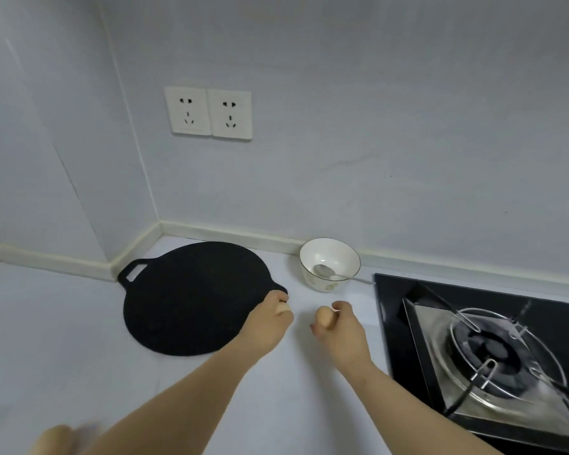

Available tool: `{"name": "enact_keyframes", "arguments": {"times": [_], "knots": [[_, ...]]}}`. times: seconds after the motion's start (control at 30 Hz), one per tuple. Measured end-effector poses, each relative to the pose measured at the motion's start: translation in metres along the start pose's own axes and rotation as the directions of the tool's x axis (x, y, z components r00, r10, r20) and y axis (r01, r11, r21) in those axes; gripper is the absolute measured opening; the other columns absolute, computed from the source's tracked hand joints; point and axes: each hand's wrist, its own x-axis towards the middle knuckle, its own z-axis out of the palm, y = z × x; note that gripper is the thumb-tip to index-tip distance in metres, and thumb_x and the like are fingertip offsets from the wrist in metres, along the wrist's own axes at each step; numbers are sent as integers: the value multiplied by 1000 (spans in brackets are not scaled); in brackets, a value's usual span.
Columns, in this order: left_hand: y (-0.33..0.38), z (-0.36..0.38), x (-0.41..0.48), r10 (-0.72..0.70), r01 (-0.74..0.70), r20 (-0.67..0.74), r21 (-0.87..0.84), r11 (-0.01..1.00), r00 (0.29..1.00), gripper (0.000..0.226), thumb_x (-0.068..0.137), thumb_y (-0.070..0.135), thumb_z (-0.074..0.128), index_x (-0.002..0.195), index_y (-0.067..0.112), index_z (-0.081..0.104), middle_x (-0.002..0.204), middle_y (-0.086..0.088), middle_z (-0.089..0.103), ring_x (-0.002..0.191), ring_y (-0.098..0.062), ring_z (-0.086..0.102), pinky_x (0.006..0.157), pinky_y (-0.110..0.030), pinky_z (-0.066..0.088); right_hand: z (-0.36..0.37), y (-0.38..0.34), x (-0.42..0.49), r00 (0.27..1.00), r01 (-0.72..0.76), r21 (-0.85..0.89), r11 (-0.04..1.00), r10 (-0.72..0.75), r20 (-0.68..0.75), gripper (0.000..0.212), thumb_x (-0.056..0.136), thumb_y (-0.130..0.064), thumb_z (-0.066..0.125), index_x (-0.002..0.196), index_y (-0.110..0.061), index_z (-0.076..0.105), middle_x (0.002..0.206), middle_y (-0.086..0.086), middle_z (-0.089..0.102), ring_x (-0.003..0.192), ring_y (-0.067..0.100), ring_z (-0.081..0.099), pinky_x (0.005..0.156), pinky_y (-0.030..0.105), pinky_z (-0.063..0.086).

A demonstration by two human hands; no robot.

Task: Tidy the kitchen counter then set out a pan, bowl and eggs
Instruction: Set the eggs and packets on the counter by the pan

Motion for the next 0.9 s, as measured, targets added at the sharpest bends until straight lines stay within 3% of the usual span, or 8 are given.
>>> {"name": "enact_keyframes", "arguments": {"times": [0.07, 0.17, 0.27, 0.4, 0.9], "knots": [[4, 17, 14, 23, -23, 0, 151, 988, 1000, 43, 92, 18, 46, 134, 15, 38, 118, -4, 49, 96, -18, 51, 78, -25, 42, -11, 11, 14, 999, -24, 11, 1000, 25, -22, 55, 87, -19, 57, 136, -11, 34, 98, -2, 54, 94, 18, 52, 79, 24, 39], [3, 37, 31, 60, -47, -28, 327, 944, 998, 49, 89, 17, 51, 135, 10, 37, 131, -8, 44, 116, -23, 47, 95, -28, 38, -16, 24, 30, 998, -53, -11, 999, 53, -38, 46, 86, -19, 56, 129, -14, 40, 101, -3, 56, 94, 18, 54, 78, 25, 41], [1, 50, 43, 121, -91, -39, 444, 891, 992, 49, 88, 17, 52, 135, 11, 37, 131, -7, 42, 121, -22, 42, 96, -24, 33, -18, 31, 42, 998, -60, -68, 996, 57, -39, 36, 86, -21, 55, 121, -17, 47, 109, -1, 60, 95, 19, 55, 76, 25, 40], [-6, 60, 54, 164, -128, -8, 584, 801, 986, 51, 89, 22, 52, 137, 19, 34, 129, -5, 35, 116, -20, 45, 96, -22, 34, -17, 37, 53, 998, -57, -114, 992, 55, -21, 38, 85, -23, 57, 122, -18, 49, 115, 1, 59, 104, 21, 56, 79, 26, 41], [-5, 65, 67, 162, -121, 2, 673, 730, 987, 48, 91, 26, 52, 135, 21, 34, 129, -7, 34, 117, -23, 42, 92, -27, 39, -13, 38, 63, 996, -80, -272, 959, 63, -71, 47, 85, -30, 57, 128, -18, 43, 119, 3, 54, 115, 24, 48, 92, 33, 42]]}}
